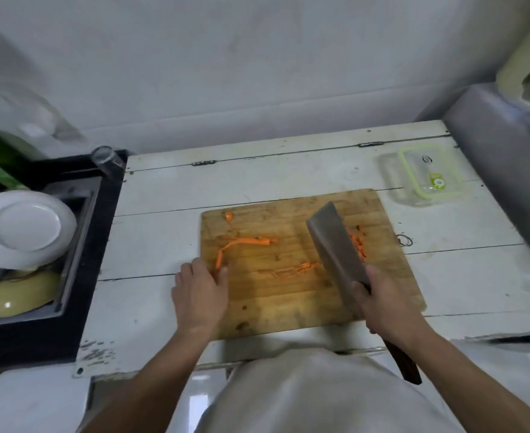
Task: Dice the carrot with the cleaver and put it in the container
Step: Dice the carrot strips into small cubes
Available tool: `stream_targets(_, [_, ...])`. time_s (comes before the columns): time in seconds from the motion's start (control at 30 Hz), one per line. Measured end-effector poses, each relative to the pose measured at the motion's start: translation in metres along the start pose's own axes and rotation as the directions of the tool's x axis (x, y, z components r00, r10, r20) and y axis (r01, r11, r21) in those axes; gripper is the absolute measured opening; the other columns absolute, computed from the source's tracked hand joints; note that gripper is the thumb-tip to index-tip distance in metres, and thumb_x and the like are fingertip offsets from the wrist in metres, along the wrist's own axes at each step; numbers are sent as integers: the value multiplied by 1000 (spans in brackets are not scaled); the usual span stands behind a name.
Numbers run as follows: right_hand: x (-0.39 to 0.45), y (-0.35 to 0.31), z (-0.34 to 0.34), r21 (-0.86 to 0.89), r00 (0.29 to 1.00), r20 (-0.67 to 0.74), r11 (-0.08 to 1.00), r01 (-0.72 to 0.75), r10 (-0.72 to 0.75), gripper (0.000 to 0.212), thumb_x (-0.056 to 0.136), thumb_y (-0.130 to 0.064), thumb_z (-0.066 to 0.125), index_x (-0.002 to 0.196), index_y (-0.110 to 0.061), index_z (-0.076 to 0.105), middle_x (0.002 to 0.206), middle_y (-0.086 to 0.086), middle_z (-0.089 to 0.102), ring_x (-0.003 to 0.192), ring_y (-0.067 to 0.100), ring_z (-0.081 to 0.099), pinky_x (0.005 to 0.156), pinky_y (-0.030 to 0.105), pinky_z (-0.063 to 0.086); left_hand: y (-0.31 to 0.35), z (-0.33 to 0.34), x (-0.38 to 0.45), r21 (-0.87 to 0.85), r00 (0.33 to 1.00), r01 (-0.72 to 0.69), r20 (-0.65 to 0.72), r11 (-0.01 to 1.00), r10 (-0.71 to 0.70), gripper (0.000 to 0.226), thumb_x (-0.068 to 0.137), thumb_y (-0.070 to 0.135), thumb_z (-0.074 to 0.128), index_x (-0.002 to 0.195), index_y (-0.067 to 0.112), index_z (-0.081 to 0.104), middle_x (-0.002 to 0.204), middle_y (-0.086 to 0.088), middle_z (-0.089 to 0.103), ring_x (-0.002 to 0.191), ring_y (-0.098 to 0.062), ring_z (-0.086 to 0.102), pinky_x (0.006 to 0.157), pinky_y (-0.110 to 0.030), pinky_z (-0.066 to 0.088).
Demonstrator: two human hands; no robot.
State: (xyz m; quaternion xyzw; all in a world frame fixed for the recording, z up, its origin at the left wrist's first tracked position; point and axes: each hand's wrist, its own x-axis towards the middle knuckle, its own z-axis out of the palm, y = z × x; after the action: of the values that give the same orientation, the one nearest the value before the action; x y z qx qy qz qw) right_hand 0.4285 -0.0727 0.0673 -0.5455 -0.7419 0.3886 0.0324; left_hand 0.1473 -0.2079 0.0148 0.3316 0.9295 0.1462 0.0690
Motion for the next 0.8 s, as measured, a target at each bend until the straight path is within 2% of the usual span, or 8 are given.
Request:
stream_targets(0.23, [7, -33, 19, -121, 994, 83, 989, 87, -77, 8, 99, -36, 47, 96, -29, 48, 72, 0, 64, 58, 20, 63, 58, 45, 56, -10, -7, -4, 252, 960, -23, 274, 967, -48, 23, 104, 30, 48, 101, 16, 66, 98, -5, 70, 93, -25, 67, 74, -34, 49])
stream_targets(0.3, [9, -39, 23, -122, 990, 101, 987, 107, -95, 9, 97, -39, 47, 94, -30, 47, 71, 0, 64, 56, 22, 63, 59, 48, 56, -7, -6, -7, -16, 894, 173, 423, 985, -150, 25, 103, 29, 51, 95, 14, 69, 89, -6, 71, 82, -23, 67, 69, -31, 49])
stream_targets(0.4, [11, -52, 29, -107, 982, 141, 984, 142, -126, 8, 100, -31, 50, 94, -25, 49, 74, 4, 65, 59, 25, 62, 60, 45, 56, 4, -13, -20, -462, 742, 591, 633, 661, -221, 22, 103, 17, 56, 95, 3, 72, 82, -16, 76, 63, -22, 68, 62, -34, 57])
stream_targets(0.47, [11, -58, 35, -118, 972, 173, 977, 178, -156, 8, 100, -31, 50, 94, -25, 49, 74, 7, 65, 62, 31, 64, 60, 48, 56, 2, -13, -25, -503, 721, 661, 632, 556, -285, 20, 102, 15, 58, 94, 2, 70, 75, -17, 75, 59, -27, 70, 66, -44, 63])
stream_targets(0.53, [10, -62, 40, -134, 963, 205, 969, 206, -176, 9, 99, -34, 49, 93, -27, 47, 72, 7, 64, 64, 34, 64, 58, 50, 56, -3, -13, -31, -453, 689, 689, 651, 566, -317, 22, 102, 20, 56, 93, 4, 68, 66, -13, 74, 58, -29, 71, 69, -49, 65])
stream_targets(0.6, [10, -63, 43, -168, 951, 236, 955, 244, -202, 10, 99, -32, 49, 93, -26, 46, 70, 5, 63, 65, 31, 63, 59, 48, 55, -12, -14, -35, -335, 769, 541, 568, 772, -293, 26, 101, 26, 53, 89, 9, 68, 65, -5, 73, 61, -25, 73, 73, -42, 64])
stream_targets(0.7, [9, -66, 44, -259, 930, 255, 909, 328, -263, 11, 101, -31, 47, 93, -26, 44, 74, -1, 60, 71, 27, 60, 62, 45, 51, -28, -8, -46, -207, 986, 108, 149, 972, -78, 14, 99, 25, 56, 92, 19, 66, 86, 4, 65, 83, -19, 64, 78, -34, 54])
stream_targets(0.8, [9, -74, 46, -358, 905, 295, 843, 401, -306, 9, 103, -33, 43, 94, -30, 41, 76, 0, 59, 71, 27, 60, 57, 40, 49, -41, 11, -56, -129, 960, -278, -75, 952, 270, 26, 96, 22, 62, 121, 13, 68, 120, -1, 64, 106, -20, 59, 93, -34, 52])
